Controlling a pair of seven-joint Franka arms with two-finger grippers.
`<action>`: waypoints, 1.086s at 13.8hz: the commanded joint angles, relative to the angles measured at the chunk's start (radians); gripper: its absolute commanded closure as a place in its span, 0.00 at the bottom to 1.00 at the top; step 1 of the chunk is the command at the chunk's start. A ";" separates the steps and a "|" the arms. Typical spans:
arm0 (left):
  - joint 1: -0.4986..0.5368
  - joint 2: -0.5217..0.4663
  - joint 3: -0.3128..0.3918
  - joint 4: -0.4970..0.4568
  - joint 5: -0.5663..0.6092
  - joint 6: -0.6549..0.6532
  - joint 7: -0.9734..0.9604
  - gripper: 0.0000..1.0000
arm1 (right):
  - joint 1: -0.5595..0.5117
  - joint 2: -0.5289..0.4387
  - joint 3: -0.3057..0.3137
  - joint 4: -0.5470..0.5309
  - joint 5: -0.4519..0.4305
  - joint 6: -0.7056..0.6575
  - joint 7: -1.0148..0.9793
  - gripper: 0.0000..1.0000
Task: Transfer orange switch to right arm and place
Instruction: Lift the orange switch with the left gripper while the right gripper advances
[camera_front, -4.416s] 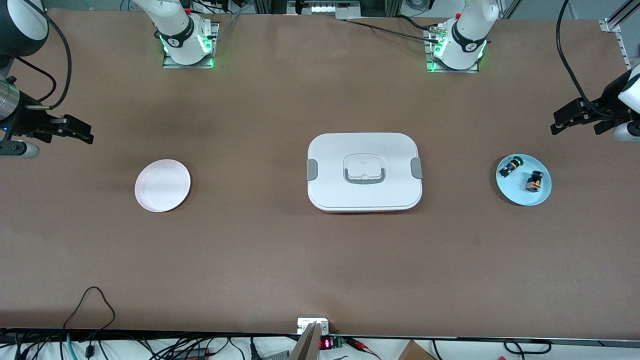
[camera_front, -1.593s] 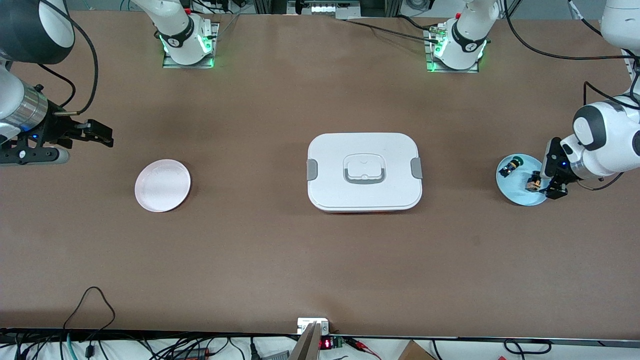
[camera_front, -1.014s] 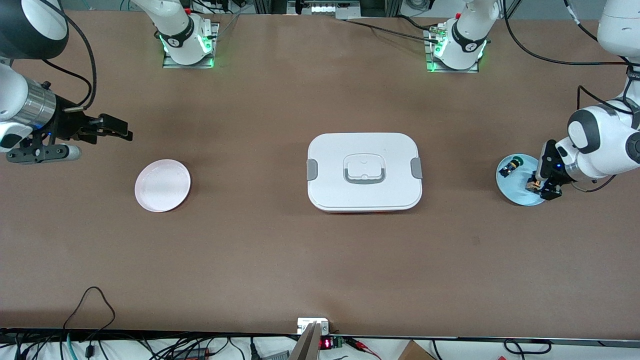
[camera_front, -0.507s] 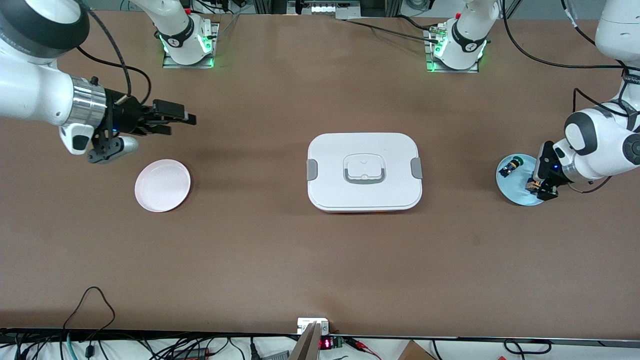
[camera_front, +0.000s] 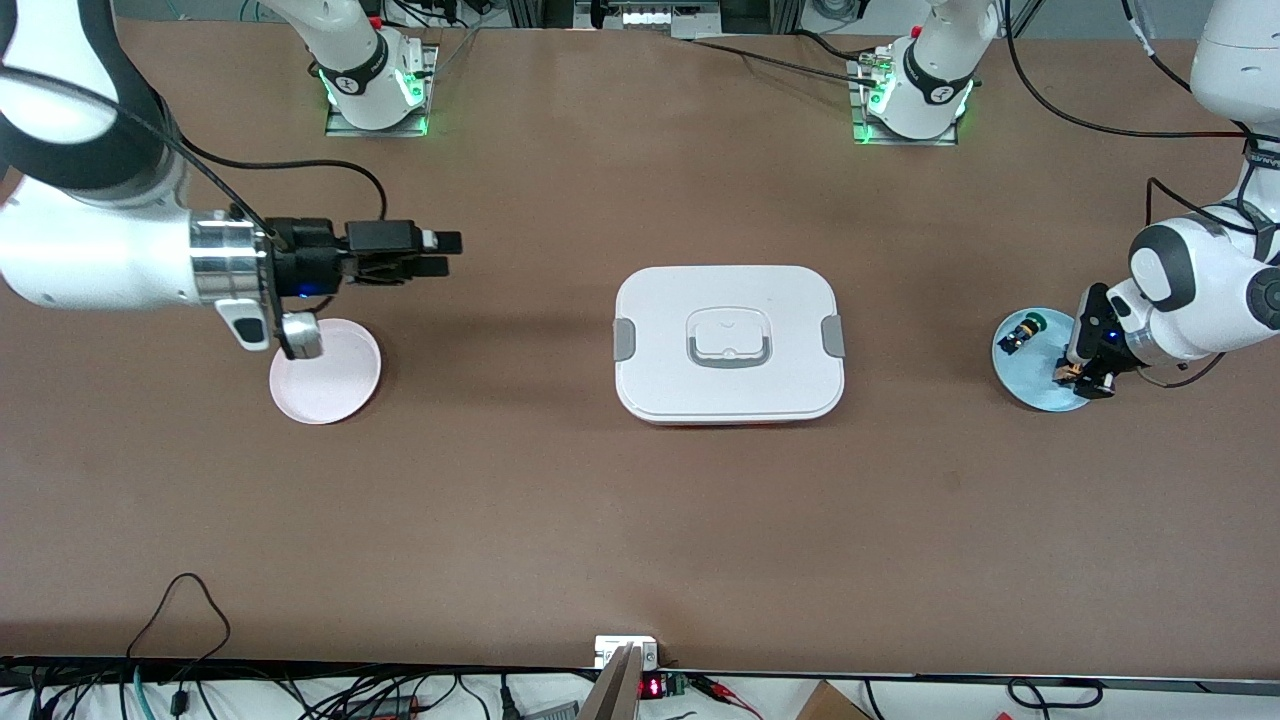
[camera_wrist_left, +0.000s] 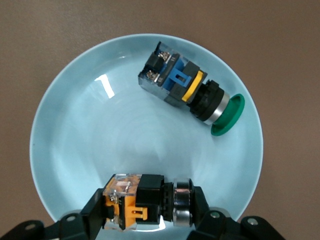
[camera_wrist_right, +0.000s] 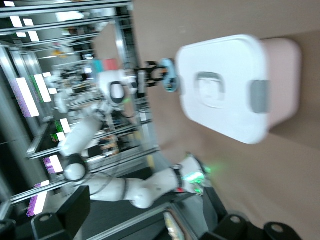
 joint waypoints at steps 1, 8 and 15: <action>0.010 -0.004 -0.017 0.013 -0.102 -0.020 0.030 0.93 | 0.038 0.054 -0.006 0.014 0.104 0.029 -0.100 0.00; -0.008 -0.052 -0.110 0.087 -0.635 -0.414 0.033 1.00 | 0.169 0.092 -0.006 0.017 0.363 0.200 -0.206 0.00; -0.053 -0.081 -0.271 0.093 -1.243 -0.775 0.034 1.00 | 0.281 0.151 -0.006 0.065 0.494 0.315 -0.230 0.00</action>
